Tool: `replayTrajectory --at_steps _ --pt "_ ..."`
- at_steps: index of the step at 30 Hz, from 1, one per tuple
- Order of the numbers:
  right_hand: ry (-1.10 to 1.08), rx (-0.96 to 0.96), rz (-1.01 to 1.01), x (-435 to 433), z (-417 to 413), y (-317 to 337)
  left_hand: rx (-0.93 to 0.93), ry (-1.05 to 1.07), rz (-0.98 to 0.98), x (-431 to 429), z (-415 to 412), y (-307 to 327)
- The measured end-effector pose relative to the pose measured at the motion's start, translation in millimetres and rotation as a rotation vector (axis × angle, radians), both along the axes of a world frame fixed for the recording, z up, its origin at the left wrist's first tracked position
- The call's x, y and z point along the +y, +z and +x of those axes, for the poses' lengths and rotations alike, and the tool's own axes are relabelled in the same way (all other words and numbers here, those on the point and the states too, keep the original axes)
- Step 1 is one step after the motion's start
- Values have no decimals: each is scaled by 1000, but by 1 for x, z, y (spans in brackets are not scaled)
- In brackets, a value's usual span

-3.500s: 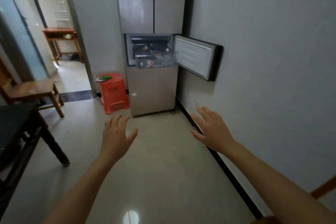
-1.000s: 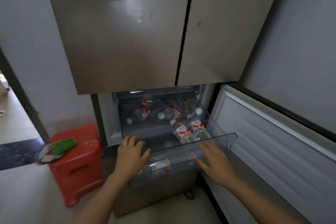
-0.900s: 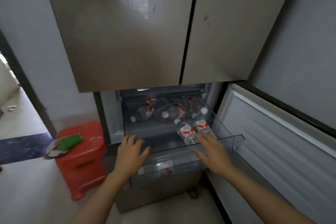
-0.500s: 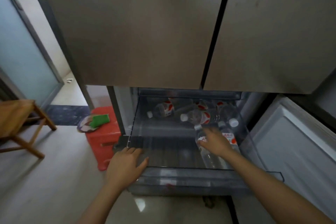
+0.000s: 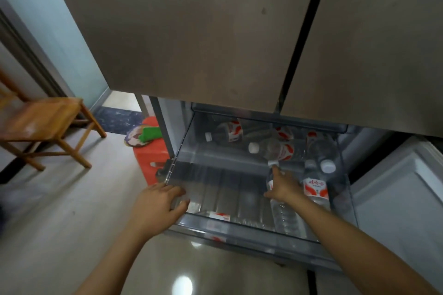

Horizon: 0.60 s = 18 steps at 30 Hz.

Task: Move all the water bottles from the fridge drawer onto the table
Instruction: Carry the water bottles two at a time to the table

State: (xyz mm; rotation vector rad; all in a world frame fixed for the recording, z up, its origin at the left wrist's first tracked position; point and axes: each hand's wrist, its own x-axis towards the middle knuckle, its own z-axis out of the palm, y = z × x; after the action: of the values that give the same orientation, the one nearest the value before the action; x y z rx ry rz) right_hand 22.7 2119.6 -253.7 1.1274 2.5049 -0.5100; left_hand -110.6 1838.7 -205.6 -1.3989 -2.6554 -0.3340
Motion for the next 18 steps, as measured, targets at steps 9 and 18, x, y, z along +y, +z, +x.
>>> replayTrajectory --at_steps 9,18 --pt "-55 55 -78 -9 5 6 39 -37 46 -2 -2 -3" --pt "-52 547 -139 -30 37 47 -42 -60 17 -5 -2 4"
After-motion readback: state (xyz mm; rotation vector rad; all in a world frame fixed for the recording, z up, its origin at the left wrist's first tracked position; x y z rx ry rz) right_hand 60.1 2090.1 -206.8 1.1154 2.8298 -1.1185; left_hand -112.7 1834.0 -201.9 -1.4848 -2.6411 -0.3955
